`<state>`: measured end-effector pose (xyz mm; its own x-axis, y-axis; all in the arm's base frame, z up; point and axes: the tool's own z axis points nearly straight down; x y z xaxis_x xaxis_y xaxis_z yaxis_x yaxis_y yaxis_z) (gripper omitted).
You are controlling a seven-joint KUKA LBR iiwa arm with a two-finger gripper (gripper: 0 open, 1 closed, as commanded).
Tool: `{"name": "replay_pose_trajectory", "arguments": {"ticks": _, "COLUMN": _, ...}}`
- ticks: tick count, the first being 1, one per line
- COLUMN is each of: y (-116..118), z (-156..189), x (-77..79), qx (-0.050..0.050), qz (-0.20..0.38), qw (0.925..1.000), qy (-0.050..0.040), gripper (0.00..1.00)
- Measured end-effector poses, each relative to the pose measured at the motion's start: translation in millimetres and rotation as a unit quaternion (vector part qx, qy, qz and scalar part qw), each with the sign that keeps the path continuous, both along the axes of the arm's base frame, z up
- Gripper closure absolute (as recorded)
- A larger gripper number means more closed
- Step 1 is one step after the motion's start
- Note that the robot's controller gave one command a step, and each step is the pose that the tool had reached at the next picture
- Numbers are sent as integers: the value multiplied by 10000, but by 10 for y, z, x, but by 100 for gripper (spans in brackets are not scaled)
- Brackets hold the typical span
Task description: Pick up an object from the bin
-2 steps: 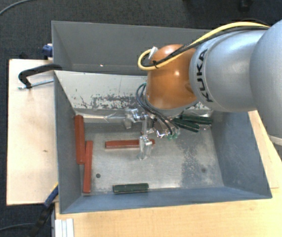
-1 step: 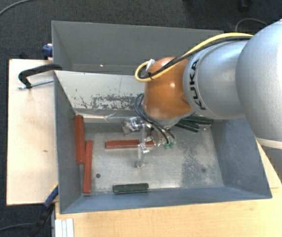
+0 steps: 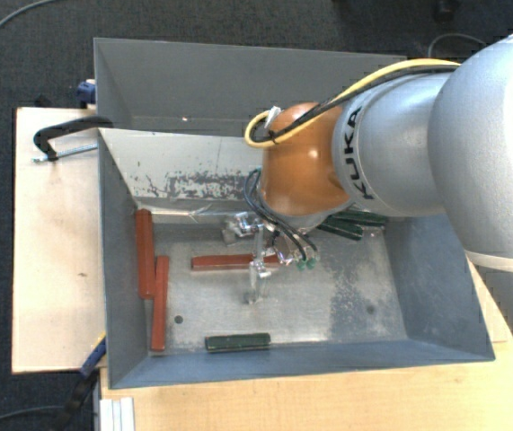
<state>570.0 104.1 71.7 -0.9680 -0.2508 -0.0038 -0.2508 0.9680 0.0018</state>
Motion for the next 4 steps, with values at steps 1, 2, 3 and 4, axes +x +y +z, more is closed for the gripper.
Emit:
{"name": "replay_pose_trajectory", "arguments": {"ticks": 1, "y": 0, "z": -1, "x": -1, "qx": 0, "qz": -3, "qw": 10000, "qy": 2, "gripper": 100}}
{"name": "replay_pose_trajectory", "arguments": {"ticks": 2, "y": 12, "z": 23, "x": 9, "qx": 2, "qz": -5, "qw": 10000, "qy": -5, "gripper": 100}}
{"name": "replay_pose_trajectory", "arguments": {"ticks": 3, "y": 24, "z": 52, "x": 19, "qx": 3, "qz": -6, "qw": 10000, "qy": -8, "gripper": 100}}
{"name": "replay_pose_trajectory", "arguments": {"ticks": 4, "y": 36, "z": 232, "x": 36, "qx": 3, "qz": -7, "qw": 10000, "qy": -21, "gripper": 100}}
